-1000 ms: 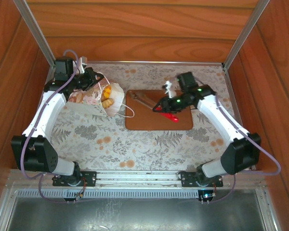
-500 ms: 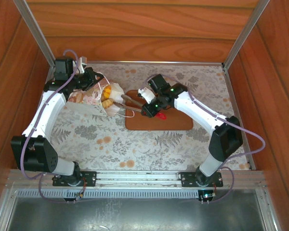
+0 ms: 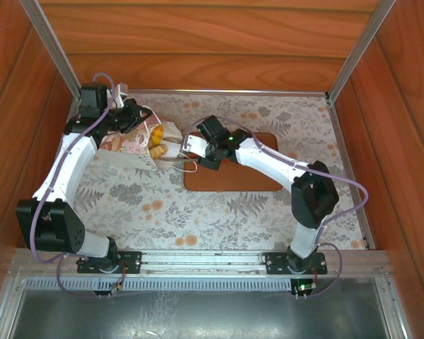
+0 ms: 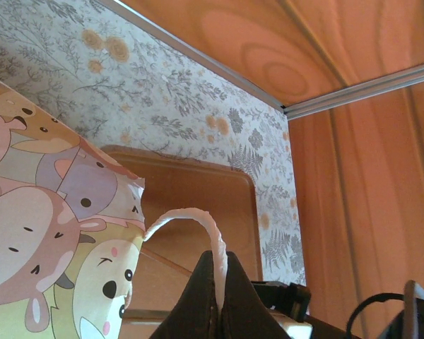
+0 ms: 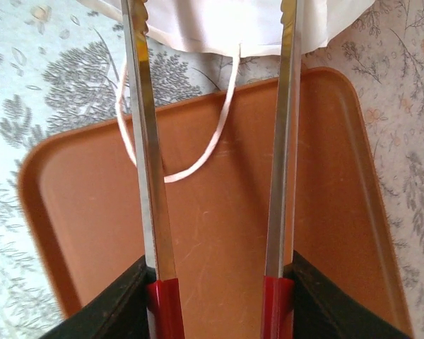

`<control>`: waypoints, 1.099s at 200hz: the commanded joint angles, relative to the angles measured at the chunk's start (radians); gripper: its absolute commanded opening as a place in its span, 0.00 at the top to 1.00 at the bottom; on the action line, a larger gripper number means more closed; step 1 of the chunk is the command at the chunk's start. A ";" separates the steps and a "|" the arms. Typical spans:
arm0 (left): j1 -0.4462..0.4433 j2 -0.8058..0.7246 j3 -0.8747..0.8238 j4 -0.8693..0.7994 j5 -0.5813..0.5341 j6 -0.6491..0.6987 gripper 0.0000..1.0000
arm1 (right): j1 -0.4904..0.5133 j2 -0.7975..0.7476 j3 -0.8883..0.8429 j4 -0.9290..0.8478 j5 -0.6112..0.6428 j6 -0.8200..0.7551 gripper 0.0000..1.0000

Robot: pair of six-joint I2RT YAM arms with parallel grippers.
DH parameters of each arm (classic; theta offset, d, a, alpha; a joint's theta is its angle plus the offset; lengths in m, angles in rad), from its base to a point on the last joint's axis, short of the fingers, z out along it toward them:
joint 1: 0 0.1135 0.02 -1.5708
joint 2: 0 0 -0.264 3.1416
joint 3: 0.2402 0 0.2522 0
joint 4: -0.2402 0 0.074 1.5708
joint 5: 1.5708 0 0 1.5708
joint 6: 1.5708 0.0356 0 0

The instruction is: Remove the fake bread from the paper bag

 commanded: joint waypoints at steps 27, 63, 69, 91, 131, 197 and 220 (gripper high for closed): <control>-0.005 -0.023 0.032 0.013 0.009 0.015 1.00 | 0.022 0.029 0.023 0.070 0.063 -0.129 0.52; -0.004 -0.021 0.032 0.013 0.011 0.014 1.00 | 0.033 0.056 0.036 0.112 0.089 -0.127 0.52; -0.004 -0.021 0.032 0.013 0.011 0.016 1.00 | 0.035 0.059 0.035 0.110 0.081 -0.131 0.53; -0.005 -0.026 0.028 0.013 0.010 0.015 1.00 | 0.045 0.062 0.029 0.109 0.075 -0.136 0.56; -0.004 -0.027 0.025 0.012 0.009 0.015 1.00 | 0.047 0.037 0.027 0.080 0.069 -0.117 0.66; -0.004 -0.029 0.020 0.013 0.008 0.018 1.00 | 0.046 -0.054 0.049 -0.133 0.055 -0.028 0.76; -0.004 -0.038 0.019 0.013 0.012 0.017 1.00 | 0.045 -0.077 0.088 -0.271 0.021 0.047 0.76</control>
